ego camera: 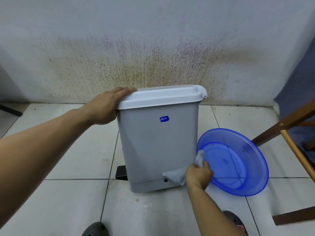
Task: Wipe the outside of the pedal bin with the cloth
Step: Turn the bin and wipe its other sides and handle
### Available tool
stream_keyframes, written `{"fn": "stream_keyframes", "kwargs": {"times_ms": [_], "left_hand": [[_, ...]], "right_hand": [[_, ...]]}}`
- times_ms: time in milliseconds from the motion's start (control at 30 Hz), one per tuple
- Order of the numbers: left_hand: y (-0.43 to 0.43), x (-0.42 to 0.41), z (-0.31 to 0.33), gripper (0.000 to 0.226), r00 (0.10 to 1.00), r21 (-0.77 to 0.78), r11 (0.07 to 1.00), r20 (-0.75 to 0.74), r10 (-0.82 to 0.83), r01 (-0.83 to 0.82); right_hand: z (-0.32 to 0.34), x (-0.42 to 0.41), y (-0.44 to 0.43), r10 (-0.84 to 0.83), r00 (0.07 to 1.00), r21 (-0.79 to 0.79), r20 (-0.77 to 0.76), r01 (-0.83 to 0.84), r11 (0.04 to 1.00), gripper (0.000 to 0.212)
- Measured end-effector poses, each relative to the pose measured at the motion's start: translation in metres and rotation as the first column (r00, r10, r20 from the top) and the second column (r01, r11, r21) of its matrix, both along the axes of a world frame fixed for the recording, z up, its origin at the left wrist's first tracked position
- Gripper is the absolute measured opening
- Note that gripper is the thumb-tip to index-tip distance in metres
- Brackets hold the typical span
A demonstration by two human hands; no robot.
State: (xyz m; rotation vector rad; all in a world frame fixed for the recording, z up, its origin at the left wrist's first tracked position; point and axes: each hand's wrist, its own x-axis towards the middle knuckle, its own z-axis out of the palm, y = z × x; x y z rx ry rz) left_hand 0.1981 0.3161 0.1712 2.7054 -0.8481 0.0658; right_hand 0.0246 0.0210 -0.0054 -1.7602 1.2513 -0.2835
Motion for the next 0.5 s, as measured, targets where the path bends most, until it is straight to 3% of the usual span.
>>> {"fn": "stream_keyframes", "kwargs": {"times_ms": [133,233,367,433,500], "left_hand": [[-0.002,-0.001,0.001,0.089,1.0,0.008,1.0,-0.001,0.022,-0.022],[-0.004,-0.004,0.004,0.09,0.999,0.019,0.999,-0.026,0.035,-0.035],[-0.006,-0.009,0.009,0.088,0.998,0.027,0.999,-0.05,0.025,-0.023],[-0.008,-0.01,0.012,0.086,0.999,0.031,0.999,-0.045,0.012,-0.01],[-0.01,-0.011,0.014,0.085,0.999,0.034,0.999,-0.036,0.001,0.0]], "right_hand": [[0.05,0.023,0.012,0.235,0.932,-0.308,0.275,-0.146,0.94,0.04],[0.077,0.043,0.027,0.551,0.768,-0.605,0.326,-0.278,0.746,0.039],[0.092,0.058,0.062,0.87,0.488,-0.838,0.065,-0.446,0.313,0.042],[0.1,0.063,0.084,0.922,0.367,-0.868,-0.121,-0.49,0.081,0.046],[0.108,0.067,0.108,0.916,0.324,-0.868,-0.237,-0.494,-0.05,0.049]]}}
